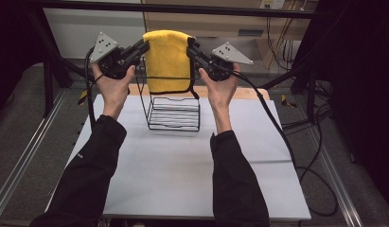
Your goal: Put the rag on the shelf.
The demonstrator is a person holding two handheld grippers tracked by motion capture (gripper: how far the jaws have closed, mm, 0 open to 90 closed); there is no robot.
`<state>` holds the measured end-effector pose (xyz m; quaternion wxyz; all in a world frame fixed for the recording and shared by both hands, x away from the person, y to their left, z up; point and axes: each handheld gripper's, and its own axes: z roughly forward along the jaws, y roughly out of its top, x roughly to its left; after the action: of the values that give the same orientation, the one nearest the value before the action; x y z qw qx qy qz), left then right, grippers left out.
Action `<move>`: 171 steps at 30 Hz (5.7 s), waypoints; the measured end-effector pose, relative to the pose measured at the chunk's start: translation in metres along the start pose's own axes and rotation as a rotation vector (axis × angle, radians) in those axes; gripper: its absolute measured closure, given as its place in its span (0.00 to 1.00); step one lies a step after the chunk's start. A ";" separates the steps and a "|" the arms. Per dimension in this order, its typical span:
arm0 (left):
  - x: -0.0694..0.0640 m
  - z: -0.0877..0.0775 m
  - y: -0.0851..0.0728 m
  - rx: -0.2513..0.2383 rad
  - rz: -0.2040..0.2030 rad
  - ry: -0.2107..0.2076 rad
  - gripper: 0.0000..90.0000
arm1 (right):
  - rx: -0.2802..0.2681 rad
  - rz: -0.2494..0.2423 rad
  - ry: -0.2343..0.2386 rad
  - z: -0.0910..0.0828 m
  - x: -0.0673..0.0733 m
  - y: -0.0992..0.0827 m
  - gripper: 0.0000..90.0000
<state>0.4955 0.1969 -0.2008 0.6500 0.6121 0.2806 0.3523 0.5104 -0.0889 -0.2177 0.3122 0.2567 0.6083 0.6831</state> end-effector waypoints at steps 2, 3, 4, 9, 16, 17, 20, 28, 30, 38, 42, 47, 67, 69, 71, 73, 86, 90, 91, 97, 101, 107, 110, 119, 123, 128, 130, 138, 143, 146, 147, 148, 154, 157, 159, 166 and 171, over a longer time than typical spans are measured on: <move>-0.001 -0.003 -0.003 -0.006 0.004 -0.008 0.93 | -0.002 -0.001 0.006 -0.002 0.000 -0.002 0.92; -0.001 -0.005 -0.005 -0.008 0.002 -0.012 0.93 | -0.003 -0.008 0.009 -0.004 0.001 -0.004 0.92; -0.002 -0.007 -0.006 -0.008 0.004 -0.014 0.93 | -0.003 -0.007 0.013 -0.005 0.001 -0.005 0.92; -0.004 -0.013 -0.012 -0.009 0.011 -0.025 0.93 | -0.002 -0.037 0.026 -0.011 0.004 -0.010 0.92; -0.009 -0.020 -0.014 -0.002 0.037 -0.043 0.93 | -0.001 -0.066 0.032 -0.016 0.007 -0.016 0.92; -0.009 -0.021 -0.014 0.001 0.041 -0.045 0.93 | 0.000 -0.072 0.033 -0.017 0.007 -0.016 0.92; -0.012 -0.025 -0.016 0.002 0.041 -0.052 0.93 | 0.004 -0.086 0.032 -0.020 0.008 -0.018 0.92; -0.012 -0.032 -0.020 0.021 0.065 -0.058 0.93 | 0.010 -0.100 0.037 -0.022 0.012 -0.019 0.92; -0.012 -0.034 -0.022 0.027 0.069 -0.058 0.93 | 0.013 -0.100 0.039 -0.023 0.013 -0.019 0.92; -0.012 -0.040 -0.025 0.065 0.078 -0.082 0.93 | 0.038 -0.128 0.049 -0.027 0.016 -0.020 0.91; -0.013 -0.043 -0.027 0.088 0.076 -0.101 0.92 | 0.057 -0.148 0.052 -0.030 0.018 -0.022 0.91; -0.015 -0.046 -0.027 0.111 0.096 -0.111 0.92 | 0.077 -0.155 0.057 -0.032 0.021 -0.023 0.91; -0.023 -0.059 -0.047 0.202 0.155 -0.155 0.92 | 0.218 -0.205 0.091 -0.048 0.032 -0.026 0.82; -0.024 -0.060 -0.050 0.211 0.166 -0.157 0.92 | 0.235 -0.204 0.088 -0.050 0.033 -0.027 0.80; -0.025 -0.060 -0.053 0.219 0.176 -0.157 0.92 | 0.245 -0.208 0.092 -0.051 0.033 -0.027 0.78; -0.025 -0.061 -0.056 0.226 0.181 -0.155 0.92 | 0.258 -0.213 0.094 -0.053 0.035 -0.027 0.76; -0.029 -0.057 -0.062 0.280 0.164 -0.141 0.92 | 0.303 -0.132 0.138 -0.064 0.033 -0.028 0.63; -0.029 -0.056 -0.062 0.287 0.162 -0.140 0.91 | 0.297 -0.102 0.142 -0.066 0.035 -0.026 0.63; -0.029 -0.056 -0.062 0.287 0.162 -0.140 0.91 | 0.294 -0.095 0.142 -0.066 0.034 -0.025 0.62; -0.029 -0.055 -0.064 0.300 0.171 -0.137 0.91 | 0.252 -0.018 0.142 -0.068 0.033 -0.017 0.59; -0.030 -0.053 -0.066 0.309 0.174 -0.136 0.91 | 0.266 0.005 0.134 -0.067 0.032 -0.016 0.72; -0.030 -0.055 -0.067 0.322 0.164 -0.139 0.88 | 0.329 0.012 0.146 -0.063 0.035 -0.025 0.95; -0.030 -0.058 -0.066 0.334 0.146 -0.144 0.84 | 0.339 0.007 0.138 -0.063 0.037 -0.027 0.98; -0.038 -0.067 -0.045 0.281 0.066 -0.167 0.64 | 0.432 -0.013 0.107 -0.060 0.039 -0.036 0.98; -0.045 -0.061 -0.047 0.355 0.086 -0.130 0.66 | 0.452 -0.021 0.085 -0.059 0.040 -0.039 0.88; -0.038 -0.052 -0.067 0.428 0.028 -0.081 0.65 | 0.458 -0.030 0.038 -0.058 0.038 -0.041 0.72; -0.035 -0.050 -0.073 0.440 0.018 -0.070 0.64 | 0.443 0.019 0.035 -0.057 0.036 -0.045 0.66; -0.032 -0.037 -0.095 0.475 -0.020 -0.051 0.68 | 0.425 0.071 0.043 -0.053 0.025 -0.073 0.94; -0.033 -0.033 -0.104 0.473 -0.002 -0.044 0.85 | 0.411 0.085 0.047 -0.054 0.022 -0.081 0.99; -0.033 -0.033 -0.105 0.466 0.005 -0.039 0.97 | 0.407 0.092 0.051 -0.054 0.023 -0.083 0.99; -0.033 -0.034 -0.105 0.459 0.006 -0.033 0.99 | 0.406 0.095 0.054 -0.054 0.024 -0.083 0.99; -0.032 -0.034 -0.105 0.458 0.007 -0.031 1.00 | 0.404 0.097 0.060 -0.053 0.025 -0.084 0.99; -0.029 -0.040 -0.104 0.454 -0.020 -0.039 0.99 | 0.418 0.074 0.040 -0.052 0.025 -0.088 0.98; -0.028 -0.044 -0.103 0.460 -0.041 -0.049 0.96 | 0.407 0.061 0.045 -0.054 0.024 -0.086 0.94; -0.027 -0.048 -0.102 0.468 -0.057 -0.057 0.91 | 0.406 0.056 0.051 -0.056 0.024 -0.084 0.89; -0.027 -0.060 -0.102 0.490 -0.092 -0.077 0.72 | 0.408 0.046 0.064 -0.071 0.024 -0.080 0.66; -0.029 -0.069 -0.110 0.521 -0.089 -0.094 0.55 | 0.429 0.062 0.079 -0.086 0.022 -0.081 0.48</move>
<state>0.4360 0.2149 -0.3187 0.4979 0.7613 0.3581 0.2104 0.4422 -0.1254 -0.3100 0.2051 0.3088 0.7432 0.5570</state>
